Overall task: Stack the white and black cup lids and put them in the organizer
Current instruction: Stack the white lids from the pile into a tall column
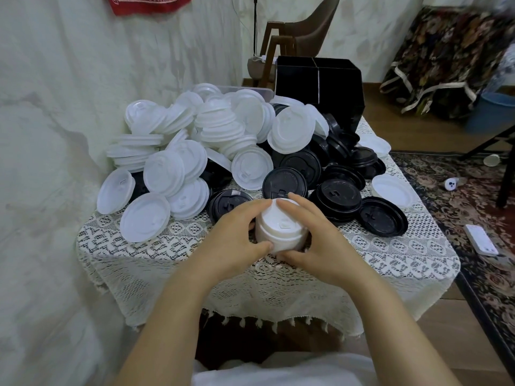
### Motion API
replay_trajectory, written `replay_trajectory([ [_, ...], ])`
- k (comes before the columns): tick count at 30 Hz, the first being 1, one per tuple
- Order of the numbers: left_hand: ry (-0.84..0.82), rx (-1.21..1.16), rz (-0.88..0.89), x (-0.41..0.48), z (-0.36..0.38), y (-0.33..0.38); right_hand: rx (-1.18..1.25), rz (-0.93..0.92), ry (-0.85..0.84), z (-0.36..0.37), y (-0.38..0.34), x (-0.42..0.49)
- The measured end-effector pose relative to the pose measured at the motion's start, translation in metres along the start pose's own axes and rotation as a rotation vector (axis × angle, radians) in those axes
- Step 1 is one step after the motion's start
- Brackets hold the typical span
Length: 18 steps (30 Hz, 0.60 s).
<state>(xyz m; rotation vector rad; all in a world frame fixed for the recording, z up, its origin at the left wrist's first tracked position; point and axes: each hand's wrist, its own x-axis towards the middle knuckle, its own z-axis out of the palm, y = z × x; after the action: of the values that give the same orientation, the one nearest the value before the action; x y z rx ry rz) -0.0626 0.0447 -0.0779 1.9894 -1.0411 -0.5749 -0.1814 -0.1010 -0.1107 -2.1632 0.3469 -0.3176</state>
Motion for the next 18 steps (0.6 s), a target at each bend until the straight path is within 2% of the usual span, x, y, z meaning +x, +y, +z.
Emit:
replay_trajectory([
  [6, 0.011, 0.089, 0.036, 0.002, 0.005, 0.0, 0.0, -0.006, -0.017, -0.002, -0.003, -0.002],
  [16, 0.006, 0.177, 0.034, 0.002, 0.006, 0.002, -0.087, -0.027, 0.041, -0.011, -0.002, -0.011],
  [18, 0.003, 0.175, 0.029, 0.002, 0.005, 0.002, -0.092, -0.039, 0.094, -0.015, -0.003, -0.012],
])
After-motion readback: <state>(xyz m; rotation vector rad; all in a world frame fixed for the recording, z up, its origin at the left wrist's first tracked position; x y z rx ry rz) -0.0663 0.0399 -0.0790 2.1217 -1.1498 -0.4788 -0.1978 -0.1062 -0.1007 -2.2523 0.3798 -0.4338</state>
